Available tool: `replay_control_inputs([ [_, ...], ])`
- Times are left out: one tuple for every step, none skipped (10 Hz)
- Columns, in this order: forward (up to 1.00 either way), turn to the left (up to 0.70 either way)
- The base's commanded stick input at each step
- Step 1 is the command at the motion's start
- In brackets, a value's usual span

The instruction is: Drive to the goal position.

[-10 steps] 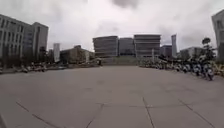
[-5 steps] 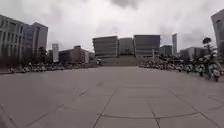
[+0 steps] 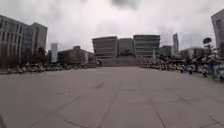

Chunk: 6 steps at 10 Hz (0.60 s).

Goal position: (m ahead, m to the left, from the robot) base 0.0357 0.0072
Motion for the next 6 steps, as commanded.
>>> replay_control_inputs([
  [0.6,0.01],
  [0.6,0.01],
  [0.6,0.01],
  [0.6,0.01],
  [0.6,0.01],
  [0.6,0.01],
])
